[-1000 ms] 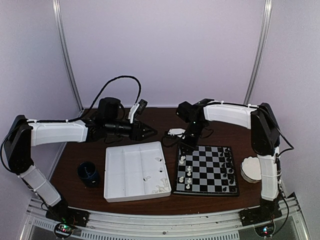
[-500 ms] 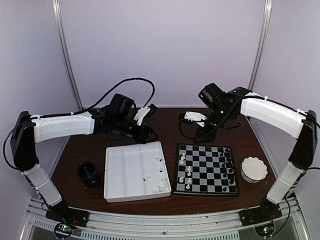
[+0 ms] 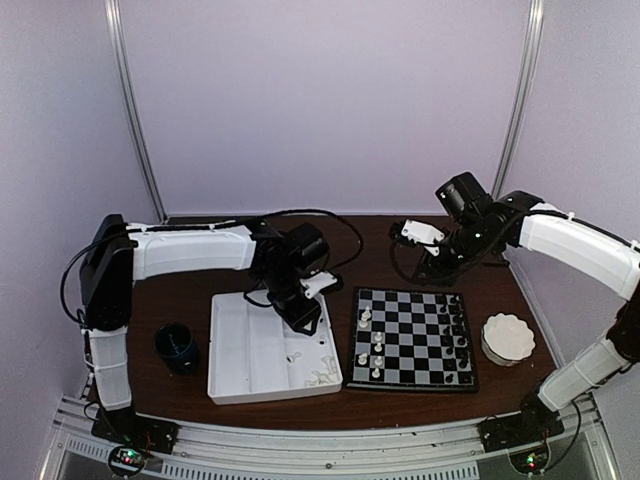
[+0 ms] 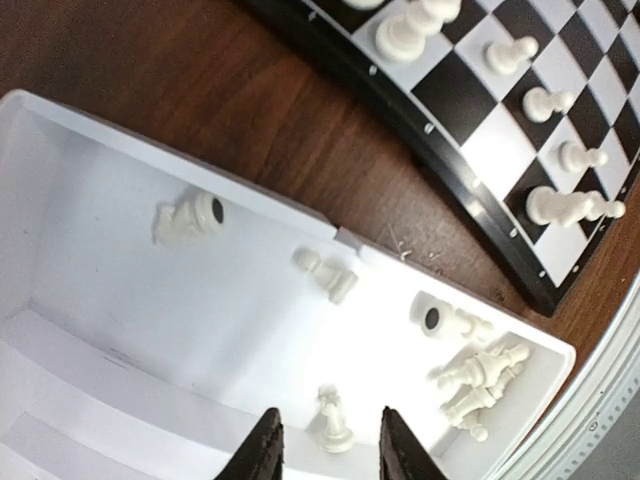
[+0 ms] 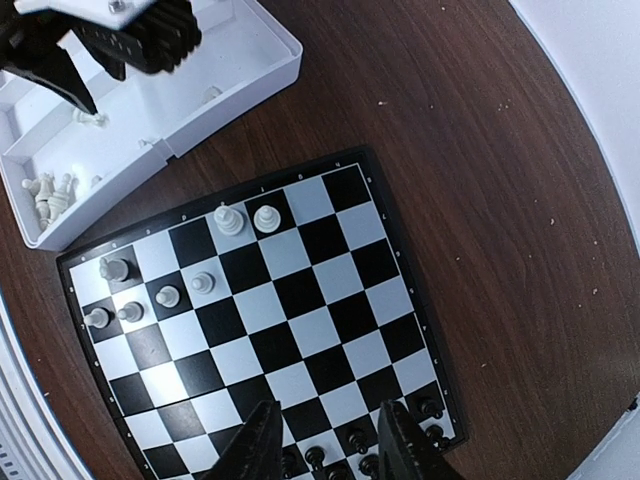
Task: Set up the chess pieces on the board
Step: Pick up the rook from the storage box.
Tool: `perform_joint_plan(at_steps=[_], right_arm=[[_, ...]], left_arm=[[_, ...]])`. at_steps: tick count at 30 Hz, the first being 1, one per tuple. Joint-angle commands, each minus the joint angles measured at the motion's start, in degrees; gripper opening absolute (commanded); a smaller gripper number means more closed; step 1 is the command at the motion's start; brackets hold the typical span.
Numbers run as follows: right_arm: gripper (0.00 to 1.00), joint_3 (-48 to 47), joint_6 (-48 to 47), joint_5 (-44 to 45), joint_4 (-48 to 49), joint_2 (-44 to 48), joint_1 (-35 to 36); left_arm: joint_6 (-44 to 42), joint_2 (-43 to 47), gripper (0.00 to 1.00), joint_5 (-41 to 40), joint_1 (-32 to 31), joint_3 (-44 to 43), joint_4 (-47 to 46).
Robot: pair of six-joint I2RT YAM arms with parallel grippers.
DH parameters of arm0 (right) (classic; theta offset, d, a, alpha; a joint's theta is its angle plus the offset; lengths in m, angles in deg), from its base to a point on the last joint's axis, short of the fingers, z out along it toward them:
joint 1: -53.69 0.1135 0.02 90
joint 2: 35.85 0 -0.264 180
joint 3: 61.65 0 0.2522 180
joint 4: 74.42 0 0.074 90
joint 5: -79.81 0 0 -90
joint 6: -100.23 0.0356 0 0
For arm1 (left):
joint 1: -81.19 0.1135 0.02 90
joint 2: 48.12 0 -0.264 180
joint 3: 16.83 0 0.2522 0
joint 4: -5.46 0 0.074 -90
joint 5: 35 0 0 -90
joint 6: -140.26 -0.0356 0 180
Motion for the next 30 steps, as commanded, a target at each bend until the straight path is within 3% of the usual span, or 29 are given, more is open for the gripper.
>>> perform_joint_plan(at_steps=[1,11,24,30], right_arm=[[0.35,1.75,0.55,-1.66,2.55,2.05,-0.25],[0.35,3.36,0.78,-2.24,3.78,4.06,-0.93],[0.35,3.25,0.63,-2.23,3.8,3.93,-1.0],[0.35,3.21,0.61,-2.04,3.75,3.59,-1.05]], left_arm=[[0.85,-4.94,0.33,-3.28,-2.6,-6.74,10.43],[3.3,-9.71,0.34,-4.79,-3.23,-10.3,16.3],[4.87,-11.52,0.32,-6.19,-3.55,-7.39,12.49],[4.87,-12.23,0.24,-6.41,-3.63,-6.12,11.18]])
